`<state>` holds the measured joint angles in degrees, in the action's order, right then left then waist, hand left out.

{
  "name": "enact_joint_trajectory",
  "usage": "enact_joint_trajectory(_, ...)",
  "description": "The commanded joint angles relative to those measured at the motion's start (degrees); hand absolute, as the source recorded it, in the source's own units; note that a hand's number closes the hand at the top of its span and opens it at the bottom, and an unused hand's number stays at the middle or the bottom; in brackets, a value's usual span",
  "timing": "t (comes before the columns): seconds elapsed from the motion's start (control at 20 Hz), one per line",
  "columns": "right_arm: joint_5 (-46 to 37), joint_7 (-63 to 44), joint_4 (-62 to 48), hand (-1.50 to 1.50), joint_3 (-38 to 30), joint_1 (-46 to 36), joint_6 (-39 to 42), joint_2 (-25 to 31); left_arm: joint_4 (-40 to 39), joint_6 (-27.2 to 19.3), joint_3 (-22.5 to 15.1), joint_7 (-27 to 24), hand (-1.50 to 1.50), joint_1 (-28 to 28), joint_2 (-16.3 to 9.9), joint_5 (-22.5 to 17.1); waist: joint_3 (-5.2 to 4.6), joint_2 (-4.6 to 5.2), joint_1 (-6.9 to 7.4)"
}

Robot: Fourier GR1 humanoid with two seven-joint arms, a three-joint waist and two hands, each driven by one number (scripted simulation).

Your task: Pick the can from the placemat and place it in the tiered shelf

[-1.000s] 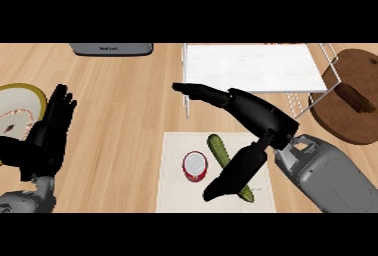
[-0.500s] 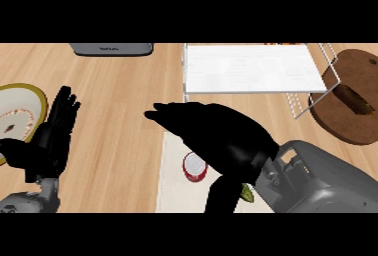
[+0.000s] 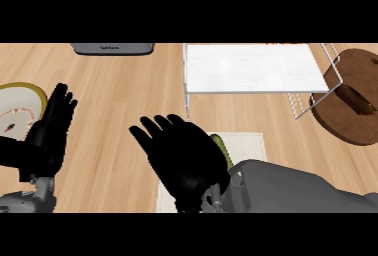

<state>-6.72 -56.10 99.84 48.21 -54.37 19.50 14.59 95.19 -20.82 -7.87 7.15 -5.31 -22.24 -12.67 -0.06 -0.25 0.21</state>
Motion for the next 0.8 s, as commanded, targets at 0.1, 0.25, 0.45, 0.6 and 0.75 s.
enact_joint_trajectory(0.1,-4.7,-7.8,-3.0,-1.50,6.0,0.3,5.3,0.0,-1.6,1.2,1.4,-1.1,0.00,-0.3,0.2,-0.2,-0.01,0.08,-0.31)
enact_joint_trajectory(0.25,-9.7,-5.7,-4.2,-1.50,7.5,3.9,2.5,0.1,-3.2,2.8,2.0,-3.1,0.00,0.4,0.5,-0.1,0.02,0.18,-0.41)
enact_joint_trajectory(0.45,-11.7,2.7,-8.0,-1.50,1.5,6.5,4.7,1.6,-1.0,0.0,0.3,-0.4,0.00,-0.8,3.2,3.1,0.07,0.27,-0.09)
enact_joint_trajectory(0.6,-14.1,-1.3,-1.4,-1.50,1.8,11.3,6.5,0.6,2.5,2.8,3.2,1.2,0.00,2.1,0.8,1.6,0.07,0.10,-0.10)
enact_joint_trajectory(0.75,-16.9,2.3,-6.2,-1.50,0.5,12.2,8.0,-3.0,2.4,3.5,3.6,2.5,0.00,0.7,1.9,1.8,0.06,0.19,-0.02)
